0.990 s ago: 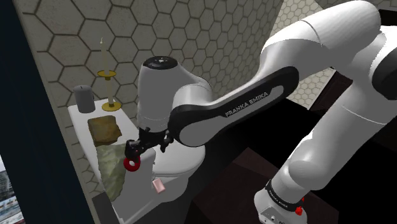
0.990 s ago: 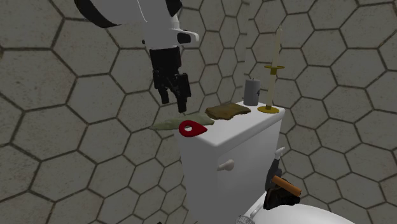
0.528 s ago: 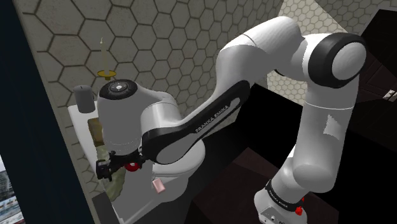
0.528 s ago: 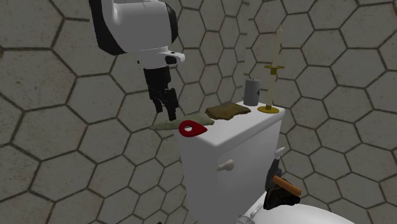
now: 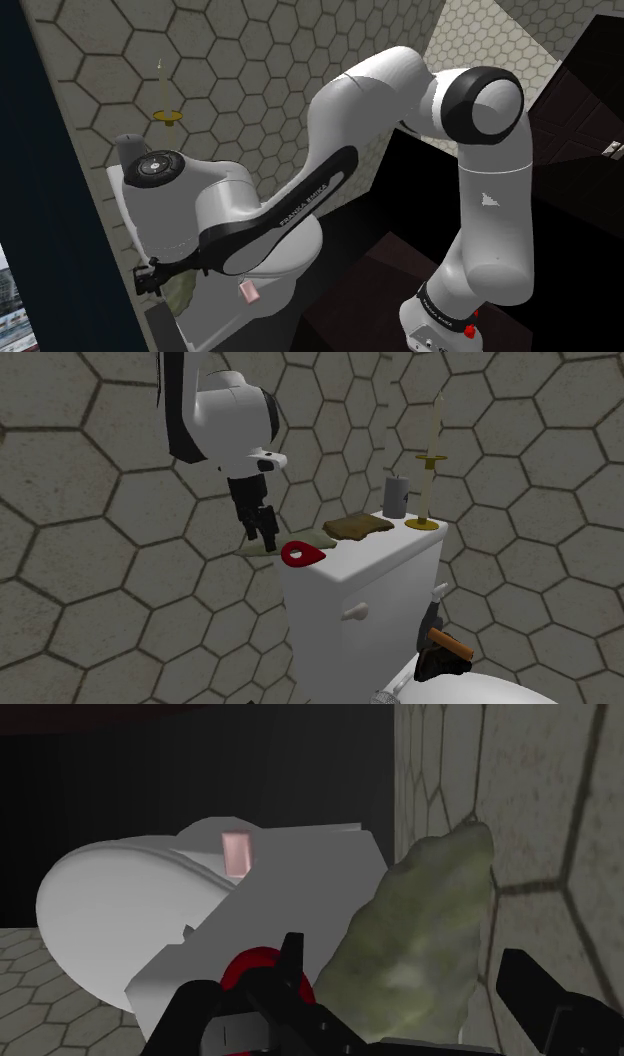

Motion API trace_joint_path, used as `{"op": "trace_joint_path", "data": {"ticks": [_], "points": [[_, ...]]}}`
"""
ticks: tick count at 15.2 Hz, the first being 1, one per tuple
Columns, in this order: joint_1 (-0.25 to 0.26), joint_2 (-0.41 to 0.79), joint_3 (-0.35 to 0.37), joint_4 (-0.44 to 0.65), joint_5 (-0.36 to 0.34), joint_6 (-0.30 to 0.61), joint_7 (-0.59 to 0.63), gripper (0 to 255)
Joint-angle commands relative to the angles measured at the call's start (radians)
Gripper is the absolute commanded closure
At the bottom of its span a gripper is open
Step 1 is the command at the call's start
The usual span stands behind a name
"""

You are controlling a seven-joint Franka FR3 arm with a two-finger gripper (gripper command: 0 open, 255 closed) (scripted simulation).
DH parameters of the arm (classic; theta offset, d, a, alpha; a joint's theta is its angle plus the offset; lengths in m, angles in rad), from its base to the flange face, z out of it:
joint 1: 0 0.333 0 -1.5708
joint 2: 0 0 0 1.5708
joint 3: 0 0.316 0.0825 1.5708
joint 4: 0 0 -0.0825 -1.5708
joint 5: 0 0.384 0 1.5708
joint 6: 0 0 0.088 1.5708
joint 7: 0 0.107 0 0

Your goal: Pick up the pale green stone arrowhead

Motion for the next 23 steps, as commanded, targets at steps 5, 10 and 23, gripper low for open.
{"op": "trace_joint_path", "data": {"ticks": [5, 10, 23], "points": [[0.018, 0.043, -0.014, -0.01, -0.031, 0.052, 0.026, 255], [0.017, 0.045, -0.016, -0.007, -0.032, 0.052, 0.024, 255], [-0.016, -0.032, 0.033, 0.002, 0.04, -0.018, -0.026, 255]]}}
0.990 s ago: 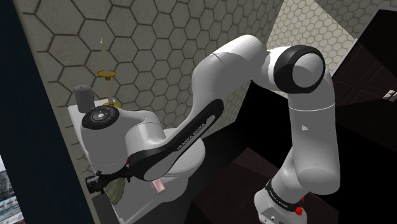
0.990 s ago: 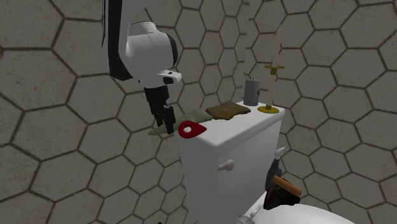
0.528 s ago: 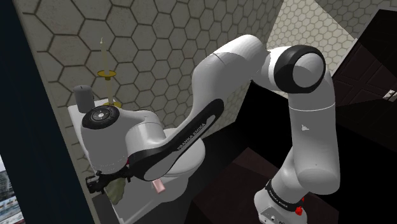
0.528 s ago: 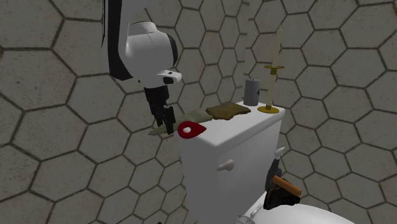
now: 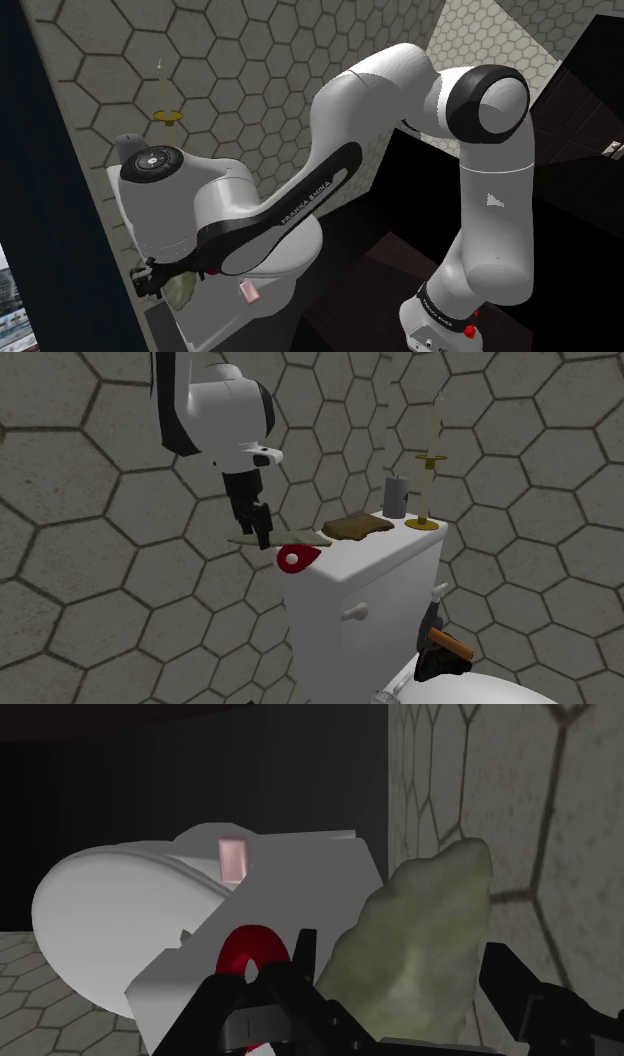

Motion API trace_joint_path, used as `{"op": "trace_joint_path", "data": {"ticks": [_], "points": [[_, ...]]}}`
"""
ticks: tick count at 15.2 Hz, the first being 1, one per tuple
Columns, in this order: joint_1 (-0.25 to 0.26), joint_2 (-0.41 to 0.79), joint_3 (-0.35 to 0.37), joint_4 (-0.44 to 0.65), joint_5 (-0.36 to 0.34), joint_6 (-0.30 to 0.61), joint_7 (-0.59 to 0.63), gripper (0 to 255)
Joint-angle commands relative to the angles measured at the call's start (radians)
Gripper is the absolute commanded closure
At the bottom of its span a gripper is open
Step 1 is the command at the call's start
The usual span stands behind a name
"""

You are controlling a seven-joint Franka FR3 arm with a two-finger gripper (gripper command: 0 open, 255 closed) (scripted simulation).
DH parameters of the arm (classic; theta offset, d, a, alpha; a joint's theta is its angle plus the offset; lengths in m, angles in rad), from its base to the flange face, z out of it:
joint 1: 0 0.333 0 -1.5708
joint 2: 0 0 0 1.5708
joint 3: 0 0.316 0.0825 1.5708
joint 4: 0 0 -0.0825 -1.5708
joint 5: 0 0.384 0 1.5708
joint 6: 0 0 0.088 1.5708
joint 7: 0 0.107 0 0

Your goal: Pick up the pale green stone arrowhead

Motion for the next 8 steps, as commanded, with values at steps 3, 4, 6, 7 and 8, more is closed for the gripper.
{"op": "trace_joint_path", "data": {"ticks": [3, 4, 6, 7, 8], "points": [[-0.018, -0.042, 0.023, 0.009, 0.034, -0.032, -0.026, 255], [-0.022, -0.05, 0.028, 0.013, 0.042, -0.041, -0.032, 255], [-0.028, -0.065, 0.037, 0.02, 0.057, -0.059, -0.043, 255], [-0.029, -0.067, 0.038, 0.02, 0.058, -0.061, -0.044, 255], [-0.029, -0.067, 0.038, 0.02, 0.058, -0.061, -0.044, 255]]}}
